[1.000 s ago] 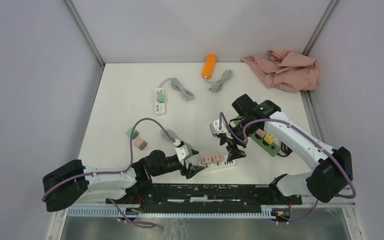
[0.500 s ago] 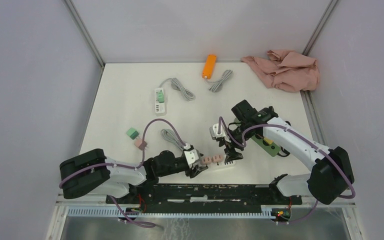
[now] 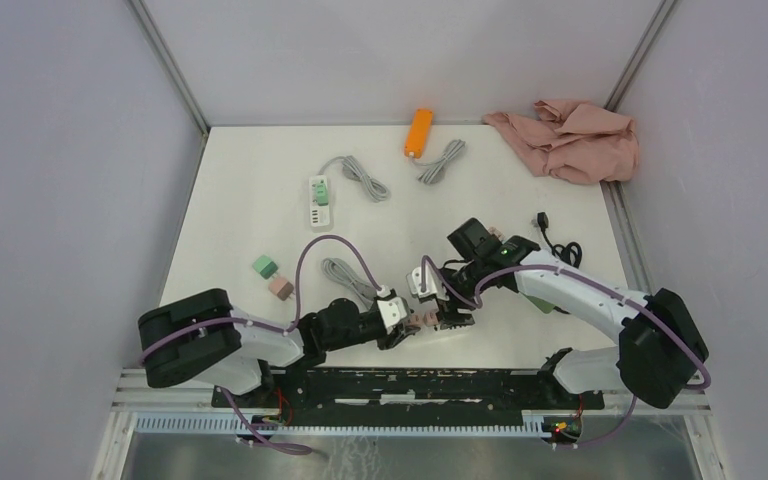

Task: Pull the plug off the socket
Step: Remove the plug from the socket.

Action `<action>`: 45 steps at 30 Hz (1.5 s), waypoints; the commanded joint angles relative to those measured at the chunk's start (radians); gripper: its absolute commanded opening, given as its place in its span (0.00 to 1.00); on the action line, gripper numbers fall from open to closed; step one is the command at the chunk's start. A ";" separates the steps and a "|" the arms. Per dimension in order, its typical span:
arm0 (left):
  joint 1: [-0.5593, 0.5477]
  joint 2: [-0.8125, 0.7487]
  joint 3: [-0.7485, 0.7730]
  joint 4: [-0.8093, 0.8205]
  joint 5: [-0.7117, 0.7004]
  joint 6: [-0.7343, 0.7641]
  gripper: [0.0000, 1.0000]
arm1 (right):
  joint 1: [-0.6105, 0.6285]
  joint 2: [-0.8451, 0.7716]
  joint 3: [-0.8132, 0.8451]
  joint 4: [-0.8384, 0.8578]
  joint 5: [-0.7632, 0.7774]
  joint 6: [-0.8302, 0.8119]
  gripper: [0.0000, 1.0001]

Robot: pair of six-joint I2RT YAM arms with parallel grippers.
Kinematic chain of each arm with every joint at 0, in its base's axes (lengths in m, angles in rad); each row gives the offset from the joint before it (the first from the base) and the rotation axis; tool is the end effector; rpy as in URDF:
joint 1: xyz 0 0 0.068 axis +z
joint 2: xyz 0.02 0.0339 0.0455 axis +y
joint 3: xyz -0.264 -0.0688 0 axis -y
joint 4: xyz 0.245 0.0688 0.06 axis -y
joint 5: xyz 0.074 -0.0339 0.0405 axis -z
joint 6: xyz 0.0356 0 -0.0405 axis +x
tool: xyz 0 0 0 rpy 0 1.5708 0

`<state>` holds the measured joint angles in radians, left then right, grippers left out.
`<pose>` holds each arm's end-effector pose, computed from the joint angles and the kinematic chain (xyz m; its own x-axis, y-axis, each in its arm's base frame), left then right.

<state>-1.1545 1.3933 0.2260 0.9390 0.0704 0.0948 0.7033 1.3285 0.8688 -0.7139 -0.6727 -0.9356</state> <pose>0.0913 -0.2127 0.1468 -0.0021 0.2383 -0.9712 0.9445 0.3196 0.0764 0.1704 0.1736 0.2209 0.1379 -0.7086 -0.6920 -0.9754 -0.2186 0.0295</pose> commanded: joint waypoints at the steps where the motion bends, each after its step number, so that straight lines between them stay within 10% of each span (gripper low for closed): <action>1: -0.006 0.022 0.004 0.096 -0.025 0.036 0.48 | 0.034 -0.015 -0.023 0.087 0.034 -0.005 0.73; 19: -0.005 0.081 -0.027 0.175 -0.012 0.011 0.05 | 0.101 0.050 -0.015 0.097 0.129 -0.005 0.44; 28: -0.005 0.084 -0.037 0.193 -0.013 0.001 0.03 | 0.111 0.077 0.000 0.090 0.155 0.004 0.36; 37: -0.006 0.091 -0.057 0.218 -0.023 -0.003 0.03 | 0.110 0.070 0.021 0.040 0.142 -0.010 0.02; 45: -0.004 0.128 -0.050 0.240 -0.009 -0.012 0.03 | 0.114 0.063 0.025 0.119 0.043 0.117 0.00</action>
<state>-1.1542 1.4845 0.1684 1.1416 0.0544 0.0917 0.7952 1.3899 0.8623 -0.6426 -0.5835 -0.9264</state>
